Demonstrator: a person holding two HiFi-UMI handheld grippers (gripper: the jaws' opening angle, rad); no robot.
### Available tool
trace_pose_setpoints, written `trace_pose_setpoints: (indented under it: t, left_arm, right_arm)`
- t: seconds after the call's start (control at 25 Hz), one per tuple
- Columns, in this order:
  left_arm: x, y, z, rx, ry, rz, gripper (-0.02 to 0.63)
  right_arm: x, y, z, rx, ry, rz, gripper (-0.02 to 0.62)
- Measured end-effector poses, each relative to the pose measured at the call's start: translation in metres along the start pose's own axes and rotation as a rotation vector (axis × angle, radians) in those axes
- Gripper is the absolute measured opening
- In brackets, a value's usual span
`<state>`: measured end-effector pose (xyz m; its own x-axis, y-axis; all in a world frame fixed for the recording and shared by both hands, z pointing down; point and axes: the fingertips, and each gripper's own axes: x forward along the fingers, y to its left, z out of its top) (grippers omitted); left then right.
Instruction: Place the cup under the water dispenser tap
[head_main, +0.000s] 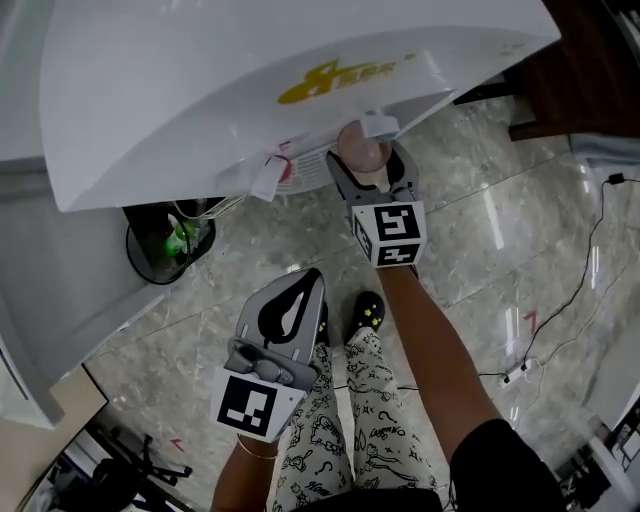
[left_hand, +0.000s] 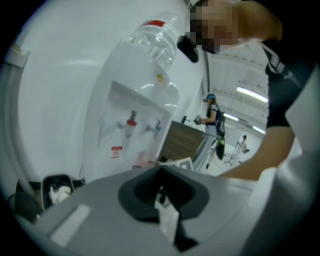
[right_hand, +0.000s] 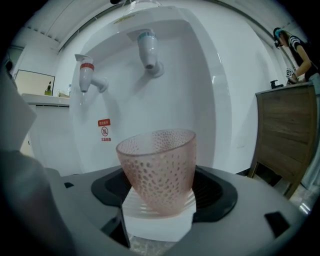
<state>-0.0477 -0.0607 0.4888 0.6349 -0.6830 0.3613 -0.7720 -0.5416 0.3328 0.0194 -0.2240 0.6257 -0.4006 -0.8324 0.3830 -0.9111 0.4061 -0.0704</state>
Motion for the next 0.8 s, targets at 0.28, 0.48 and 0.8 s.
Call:
trace_pose_setpoints:
  t: [0.28,0.48,0.8]
  left_arm:
    - [0.008,-0.009,-0.005,-0.067,0.005,-0.024,-0.002]
    - [0.006,-0.011,-0.004,-0.061,0.009,-0.03,-0.002]
    - [-0.002,-0.006,-0.004,-0.033,-0.008,0.005,-0.002]
  right_arm:
    - [0.004,-0.007,-0.007,0.042,0.012,0.005,0.351]
    - [0.006,-0.005,-0.023,0.068,0.082,0.03,0.351]
    - [-0.024,0.004,-0.04,0.175,0.112,0.038,0.351]
